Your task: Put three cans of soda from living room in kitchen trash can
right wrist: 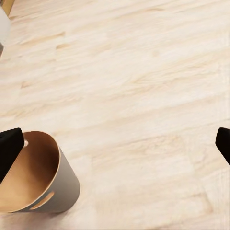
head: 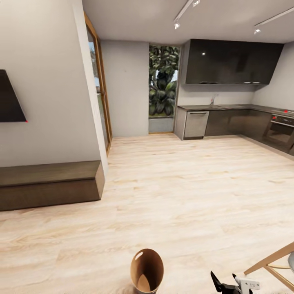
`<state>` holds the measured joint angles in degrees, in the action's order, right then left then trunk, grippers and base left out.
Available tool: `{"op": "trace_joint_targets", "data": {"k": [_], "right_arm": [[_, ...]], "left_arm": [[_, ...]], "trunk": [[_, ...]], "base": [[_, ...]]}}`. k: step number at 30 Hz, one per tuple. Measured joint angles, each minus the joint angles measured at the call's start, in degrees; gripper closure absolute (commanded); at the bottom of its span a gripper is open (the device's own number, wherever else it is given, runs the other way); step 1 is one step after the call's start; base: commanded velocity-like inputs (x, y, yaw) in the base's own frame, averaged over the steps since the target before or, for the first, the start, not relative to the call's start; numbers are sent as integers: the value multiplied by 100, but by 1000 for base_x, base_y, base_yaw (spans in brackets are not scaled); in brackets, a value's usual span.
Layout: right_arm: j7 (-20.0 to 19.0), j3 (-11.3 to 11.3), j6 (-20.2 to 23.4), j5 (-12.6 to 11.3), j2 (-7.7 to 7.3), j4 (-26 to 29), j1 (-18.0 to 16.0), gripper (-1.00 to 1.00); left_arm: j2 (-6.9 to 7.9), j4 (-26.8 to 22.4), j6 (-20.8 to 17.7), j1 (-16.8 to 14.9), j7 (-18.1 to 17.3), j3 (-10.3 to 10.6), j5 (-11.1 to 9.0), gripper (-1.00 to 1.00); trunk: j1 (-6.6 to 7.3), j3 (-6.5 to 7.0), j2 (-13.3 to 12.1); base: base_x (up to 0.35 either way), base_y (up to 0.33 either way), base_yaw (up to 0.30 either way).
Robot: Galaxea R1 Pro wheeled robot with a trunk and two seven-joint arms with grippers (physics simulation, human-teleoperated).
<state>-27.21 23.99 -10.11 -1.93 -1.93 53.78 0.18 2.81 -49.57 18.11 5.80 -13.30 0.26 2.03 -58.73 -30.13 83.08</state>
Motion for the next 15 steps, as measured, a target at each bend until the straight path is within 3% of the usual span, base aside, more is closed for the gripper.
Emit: {"op": "trace_joint_targets", "data": {"k": [7,15], "right_arm": [[-52,-21,-17,58,-3,11,3,-100],[-84,-226,-35,92,-4,130,8,-100]], "left_arm": [[8,-16,-34,-98,30,-42,-50,-100],[3,-1,-582,-342,52,-79,-58,-100]], "trunk": [[0,-8,0],[0,-9,0]], "base": [[6,122,0],[2,21,0]]}}
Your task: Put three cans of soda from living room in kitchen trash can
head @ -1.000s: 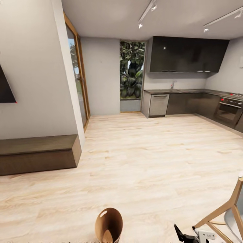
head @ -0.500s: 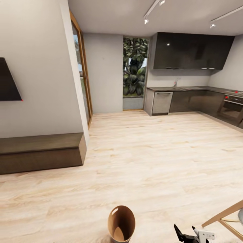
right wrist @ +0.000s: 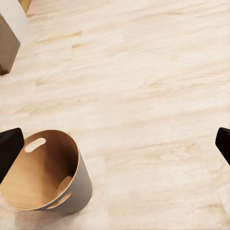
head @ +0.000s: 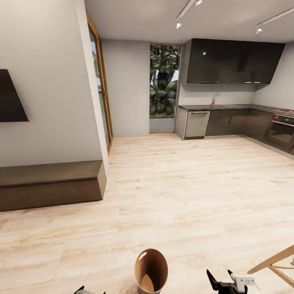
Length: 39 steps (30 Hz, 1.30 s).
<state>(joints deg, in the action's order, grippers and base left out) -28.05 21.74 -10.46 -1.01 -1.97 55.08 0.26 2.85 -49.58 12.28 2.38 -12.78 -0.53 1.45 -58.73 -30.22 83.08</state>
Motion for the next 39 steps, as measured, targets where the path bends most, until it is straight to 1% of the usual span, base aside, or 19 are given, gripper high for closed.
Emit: {"op": "trace_joint_targets", "data": {"k": [2,4,5,8,9,12,13,15,16,17,18,19,20,21,23,26,28,30,39], "right_arm": [[18,-70,54,6,1,57,-1,-100],[37,-153,229,20,2,149,-9,-100],[70,-291,614,55,3,293,-40,-100],[203,-561,1556,118,-1,564,-216,-100],[394,-726,2192,137,-2,706,-403,-100],[786,-985,3096,149,-1,828,-869,-100],[1034,-1195,3679,147,1,837,-1249,-100],[1261,-1443,4309,146,2,746,-1723,-100],[1635,-1842,5274,150,4,-45,-2458,-100],[1827,-1977,5570,151,-2,-663,-3392,-100],[1907,-2022,5668,150,-10,-1041,-3786,-100],[1976,-2056,5732,157,-19,-1446,-4040,-100],[2078,-2104,5769,168,-38,-2268,-4608,-100],[2117,-2122,5748,164,-45,-2662,-4922,-100],[2183,-2147,5674,170,-54,-3297,-5379,-100],[2328,-2181,5577,175,-57,-3994,-5873,-100],[2467,-2194,5511,175,-55,-4343,-6105,-100],[2504,-2198,5493,174,-69,-4441,-6164,-100],[2533,-2198,5337,171,-88,-4547,-6209,-100]], "left_arm": [[-2,1,-61,-16,1,0,-2,-100],[-2,3,-86,-23,-1,0,-3,-100],[-3,2,-101,-28,-3,0,-3,-100],[-3,6,-120,-32,-4,-1,-2,-100],[-3,10,-129,-34,-4,-3,2,-100],[-3,44,-138,-40,-5,-2,3,-100],[-3,58,-140,-48,-5,-2,1,-100],[-3,94,-143,-73,-7,0,0,-100],[-3,114,-146,-92,-13,0,1,-100],[-4,122,-149,-98,-16,1,-1,-100],[-4,125,-150,-99,-18,1,-1,-100],[-4,126,-152,-102,-19,0,-2,-100],[-4,126,-153,-107,-23,1,-3,-100],[-4,126,-157,-107,-25,1,-3,-100],[-4,125,-171,-110,-29,2,-3,-100],[-4,125,-204,-113,-36,4,-4,-100],[2,125,-243,-114,-42,7,-4,-100],[4,124,-253,-115,-46,8,-4,-100],[5,132,-272,-134,-67,9,8,-100]], "trunk": [[0,0,0],[0,0,0],[0,0,0],[0,0,0],[0,1,0],[0,1,0],[0,0,0],[0,1,0],[0,-1,0],[0,1,-1],[0,1,0],[0,0,0],[0,1,-1],[0,1,0],[0,0,0],[0,0,0],[0,0,0],[0,0,0],[0,0,0]], "base": [[0,4,0],[0,2,0],[0,2,0],[0,0,0],[0,0,0],[0,0,0],[0,0,0],[21,5,0],[71,64,0],[86,98,0],[99,129,0],[117,174,0],[124,192,0],[129,209,0],[132,233,0],[126,268,0],[96,302,0],[86,308,0],[40,313,0]]}}
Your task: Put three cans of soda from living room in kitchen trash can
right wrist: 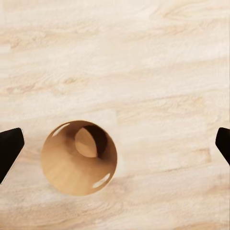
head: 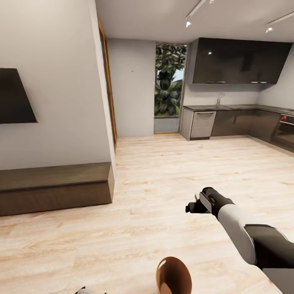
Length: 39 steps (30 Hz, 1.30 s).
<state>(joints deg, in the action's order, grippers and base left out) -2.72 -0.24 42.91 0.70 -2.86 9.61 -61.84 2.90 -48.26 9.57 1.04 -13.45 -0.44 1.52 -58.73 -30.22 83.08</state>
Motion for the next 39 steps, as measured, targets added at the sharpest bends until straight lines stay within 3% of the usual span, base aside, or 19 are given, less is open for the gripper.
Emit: {"op": "trace_joint_targets", "data": {"k": [8,22,26,30,31,34,39], "right_arm": [[3,-2,-50,7,4,-4,0,-100],[-86,37,-72,-24,-61,74,44,-100],[-94,39,-67,-27,-196,77,47,-100],[-120,47,-65,-57,-477,75,48,-100],[-200,42,-65,-36,-686,84,48,-100],[-288,55,-64,-69,-972,85,49,-100],[-362,53,-64,-75,-1140,79,49,-100]], "left_arm": [[0,1,-20,-14,-143,0,-3,-100],[-46,-67,-28,-15,-120,-37,-31,-100],[-55,-79,-29,-9,-116,-37,-34,-100],[-57,-71,-33,-13,-114,-28,-25,-100],[-54,-59,-34,-14,-114,-23,-23,-100],[-53,-46,-34,-15,-116,-16,-21,-100],[-47,-34,-34,-15,-120,-7,-21,-100]], "trunk": [[0,0,0],[0,0,0],[-65,-53,119],[-153,-125,279],[-175,-143,320],[-241,-197,440],[-351,-287,640]], "base": [[3,261,0],[0,31,0],[0,1,0],[0,0,0],[0,0,0],[0,0,0],[0,0,0]]}}
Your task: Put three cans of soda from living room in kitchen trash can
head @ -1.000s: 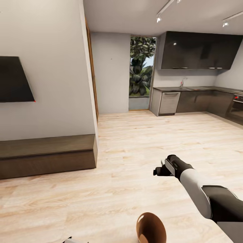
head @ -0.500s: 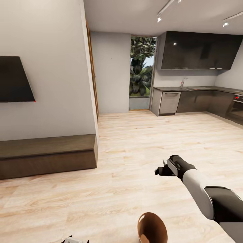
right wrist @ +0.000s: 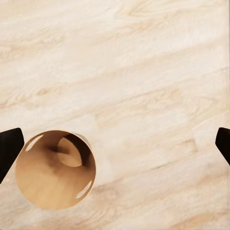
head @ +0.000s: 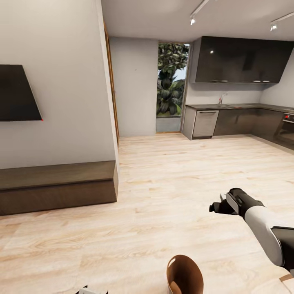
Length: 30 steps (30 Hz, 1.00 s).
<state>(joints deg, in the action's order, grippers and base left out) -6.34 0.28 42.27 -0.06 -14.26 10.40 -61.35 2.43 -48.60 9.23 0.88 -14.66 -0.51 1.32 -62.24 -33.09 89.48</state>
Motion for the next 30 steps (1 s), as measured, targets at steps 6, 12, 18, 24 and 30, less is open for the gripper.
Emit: {"op": "trace_joint_targets", "data": {"k": [6,12,18,24,30], "right_arm": [[-24,-46,2,28,-24,-20,8,-100],[-18,-63,0,47,-2,-64,9,-100],[-17,-64,0,58,66,-78,9,-100],[-17,-71,0,65,170,-84,9,-100],[5,-71,7,64,299,-100,9,-100]], "left_arm": [[25,8,-53,0,-7,6,1,-100],[36,-3,-114,0,-18,7,-5,-100],[31,-7,-121,0,-26,7,-8,-100],[30,-1,-123,0,-27,7,-8,-100],[31,1,-125,0,-28,7,-4,-100]], "trunk": [[-132,-108,241],[-264,-215,481],[-395,-323,722],[-527,-431,963],[-659,-539,1203]], "base": [[0,0,0],[0,0,0],[0,0,0],[0,0,0],[0,0,0]]}}
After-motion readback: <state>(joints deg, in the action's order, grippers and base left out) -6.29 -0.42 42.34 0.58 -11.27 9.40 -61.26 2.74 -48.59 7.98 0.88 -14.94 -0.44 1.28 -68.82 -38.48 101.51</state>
